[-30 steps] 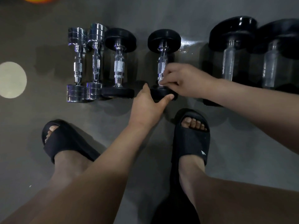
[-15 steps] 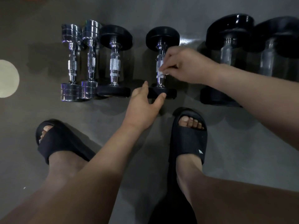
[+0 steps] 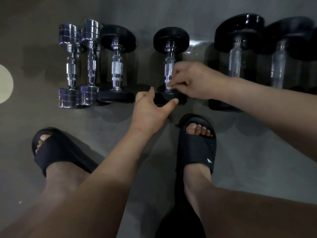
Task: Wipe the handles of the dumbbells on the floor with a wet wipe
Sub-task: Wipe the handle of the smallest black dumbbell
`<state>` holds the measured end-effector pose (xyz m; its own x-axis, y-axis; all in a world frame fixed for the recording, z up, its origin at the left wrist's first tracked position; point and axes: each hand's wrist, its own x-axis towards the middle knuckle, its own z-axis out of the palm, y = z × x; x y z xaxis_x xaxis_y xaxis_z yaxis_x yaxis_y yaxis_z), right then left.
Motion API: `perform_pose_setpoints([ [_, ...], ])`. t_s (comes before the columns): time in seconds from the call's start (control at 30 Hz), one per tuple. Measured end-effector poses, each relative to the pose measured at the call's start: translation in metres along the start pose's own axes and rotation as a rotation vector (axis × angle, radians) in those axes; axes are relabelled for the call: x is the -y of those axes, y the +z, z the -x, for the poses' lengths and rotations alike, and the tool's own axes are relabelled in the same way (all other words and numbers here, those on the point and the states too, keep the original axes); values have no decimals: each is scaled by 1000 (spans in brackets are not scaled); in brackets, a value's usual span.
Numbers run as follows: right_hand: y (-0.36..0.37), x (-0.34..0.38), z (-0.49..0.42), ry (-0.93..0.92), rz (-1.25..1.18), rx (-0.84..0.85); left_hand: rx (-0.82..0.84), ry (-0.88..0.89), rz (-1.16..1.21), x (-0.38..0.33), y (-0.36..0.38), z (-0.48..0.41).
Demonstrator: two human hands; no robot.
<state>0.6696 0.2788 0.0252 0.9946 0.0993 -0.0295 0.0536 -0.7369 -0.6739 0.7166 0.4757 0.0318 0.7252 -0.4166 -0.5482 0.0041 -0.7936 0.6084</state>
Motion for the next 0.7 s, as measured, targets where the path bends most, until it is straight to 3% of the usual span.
perform_pose_setpoints([
  [0.07, -4, -1, -4, -13, 31, 35, 3, 5, -1, 1, 1, 0],
  [0.17, -4, -9, -10, 116, -14, -161, -1, 9, -3, 2, 4, 0],
  [0.23, 0, -9, -8, 149, -27, -196, -4, 14, -9, 2, 4, 0],
  [0.4, -10, -3, -4, -16, 2, 32, -2, 19, -25, -1, 3, -1],
  [0.57, -8, -12, -13, 112, -6, -135, -6, 34, -54, -1, 0, -1],
  [0.7, -3, -1, -4, -9, 10, 49, 3, 26, -49, -3, -2, -2],
])
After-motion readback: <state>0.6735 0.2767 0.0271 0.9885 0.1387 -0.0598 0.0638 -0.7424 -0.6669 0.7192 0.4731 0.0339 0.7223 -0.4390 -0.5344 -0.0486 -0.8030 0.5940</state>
